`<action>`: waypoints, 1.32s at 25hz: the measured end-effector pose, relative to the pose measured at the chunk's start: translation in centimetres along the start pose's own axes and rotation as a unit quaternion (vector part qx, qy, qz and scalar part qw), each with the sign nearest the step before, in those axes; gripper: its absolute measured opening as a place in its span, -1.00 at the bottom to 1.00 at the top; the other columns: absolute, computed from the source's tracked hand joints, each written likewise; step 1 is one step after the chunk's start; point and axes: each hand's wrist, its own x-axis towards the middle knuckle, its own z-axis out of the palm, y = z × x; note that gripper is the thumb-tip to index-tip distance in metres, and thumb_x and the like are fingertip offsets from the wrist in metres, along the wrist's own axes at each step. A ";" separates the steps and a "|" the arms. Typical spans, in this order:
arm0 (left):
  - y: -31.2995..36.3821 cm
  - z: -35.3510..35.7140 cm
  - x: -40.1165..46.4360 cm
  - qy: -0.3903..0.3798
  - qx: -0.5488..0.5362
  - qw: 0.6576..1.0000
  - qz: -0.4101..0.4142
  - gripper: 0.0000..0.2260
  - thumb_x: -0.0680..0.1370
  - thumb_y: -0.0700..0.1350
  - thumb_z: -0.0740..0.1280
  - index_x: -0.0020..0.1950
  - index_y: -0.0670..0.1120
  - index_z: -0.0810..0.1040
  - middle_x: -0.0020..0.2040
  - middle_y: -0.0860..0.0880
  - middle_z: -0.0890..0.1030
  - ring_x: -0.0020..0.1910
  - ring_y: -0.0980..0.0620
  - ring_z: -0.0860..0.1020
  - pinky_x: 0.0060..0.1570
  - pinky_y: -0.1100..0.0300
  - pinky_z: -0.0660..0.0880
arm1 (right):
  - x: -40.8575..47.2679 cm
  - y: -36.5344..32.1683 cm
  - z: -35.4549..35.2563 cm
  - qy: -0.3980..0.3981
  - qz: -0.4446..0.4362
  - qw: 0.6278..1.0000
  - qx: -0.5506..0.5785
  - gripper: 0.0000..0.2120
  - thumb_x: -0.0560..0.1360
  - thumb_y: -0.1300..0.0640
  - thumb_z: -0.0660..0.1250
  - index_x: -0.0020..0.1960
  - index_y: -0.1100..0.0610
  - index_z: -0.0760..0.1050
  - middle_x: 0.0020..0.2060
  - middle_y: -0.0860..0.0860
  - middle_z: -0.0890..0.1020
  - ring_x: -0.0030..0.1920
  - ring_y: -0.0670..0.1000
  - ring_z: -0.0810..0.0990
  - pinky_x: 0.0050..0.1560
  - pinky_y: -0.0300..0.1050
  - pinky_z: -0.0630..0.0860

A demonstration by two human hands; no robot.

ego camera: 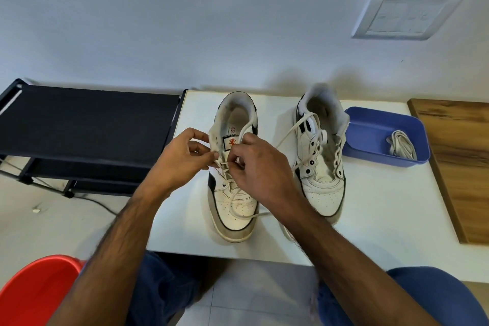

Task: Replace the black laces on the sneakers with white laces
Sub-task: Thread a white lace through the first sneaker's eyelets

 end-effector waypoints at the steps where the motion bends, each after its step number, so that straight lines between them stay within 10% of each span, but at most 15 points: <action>1: 0.0 0.1 0.0 0.001 0.001 1.000 0.002 -0.72 0.52 -0.14 0.50 0.15 -0.02 0.48 -0.11 -0.03 0.72 -0.18 0.04 0.72 0.01 0.02 0.65 | 0.1 -0.1 0.0 -0.001 0.001 1.000 -0.005 -0.87 0.55 0.00 0.40 0.04 0.01 0.65 -0.13 -0.14 0.43 -0.14 -0.08 0.50 -0.22 -0.20 0.31; 8: -0.6 -0.6 -0.2 -0.055 -0.013 0.997 0.049 -0.85 0.56 -0.17 0.45 0.11 -0.11 0.57 -0.08 -0.02 0.73 -0.07 0.02 0.71 0.04 0.05 0.63 | 0.3 -0.1 0.6 -0.002 -0.008 0.999 -0.043 -0.89 0.55 0.03 0.40 0.02 0.02 0.66 -0.10 -0.09 0.41 -0.04 0.01 0.51 -0.09 -0.09 0.42; 13: -1.7 -0.2 0.3 -0.079 0.172 0.971 0.146 -0.81 0.48 -0.02 0.51 -0.02 -0.02 0.55 -0.08 0.07 0.63 -0.05 0.15 0.60 -0.11 0.28 0.57 | 0.3 0.2 0.9 -0.023 0.005 1.000 -0.014 -0.86 0.58 0.07 0.36 0.11 0.02 0.64 -0.07 -0.14 0.32 0.05 0.00 0.46 0.03 -0.08 0.34; 23: -1.8 -1.0 0.0 -0.002 0.210 0.955 0.208 -0.89 0.67 -0.05 0.25 -0.02 -0.03 0.49 -0.06 0.11 0.61 -0.06 0.09 0.58 -0.01 0.01 0.57 | 0.5 0.9 -0.8 -0.075 0.017 0.997 0.005 -0.72 0.60 0.07 0.23 0.23 -0.05 0.63 -0.05 -0.12 0.38 0.12 -0.02 0.43 0.15 0.00 0.31; 27: -0.7 -1.8 -0.5 0.046 -0.070 0.975 0.207 -0.83 0.70 -0.17 0.13 -0.09 -0.13 0.38 -0.05 -0.05 0.70 -0.15 -0.07 0.62 -0.17 0.08 0.50 | 0.4 1.1 -1.0 -0.076 0.010 0.997 0.013 -0.74 0.60 0.07 0.25 0.21 -0.04 0.63 -0.07 -0.14 0.35 0.09 -0.06 0.40 0.09 -0.06 0.23; 31: 0.0 -3.7 -1.1 0.066 -0.530 0.826 0.178 -0.73 0.68 -0.13 0.10 -0.22 -0.05 0.35 -0.34 -0.02 0.53 -0.42 0.03 0.38 -0.32 0.17 0.40 | 0.5 1.4 -1.0 -0.078 0.007 0.997 0.028 -0.74 0.59 0.07 0.26 0.20 -0.04 0.65 -0.10 -0.16 0.34 0.04 -0.10 0.35 0.08 -0.05 0.21; 33: -0.2 -4.1 -0.8 0.131 -0.557 0.807 0.145 -0.72 0.66 -0.09 0.15 -0.26 0.00 0.39 -0.39 0.02 0.40 -0.42 0.05 0.27 -0.32 0.17 0.35 | 0.6 1.5 -0.9 -0.082 0.008 0.996 0.032 -0.73 0.59 0.08 0.26 0.21 -0.05 0.64 -0.10 -0.16 0.34 0.03 -0.11 0.34 0.09 -0.04 0.23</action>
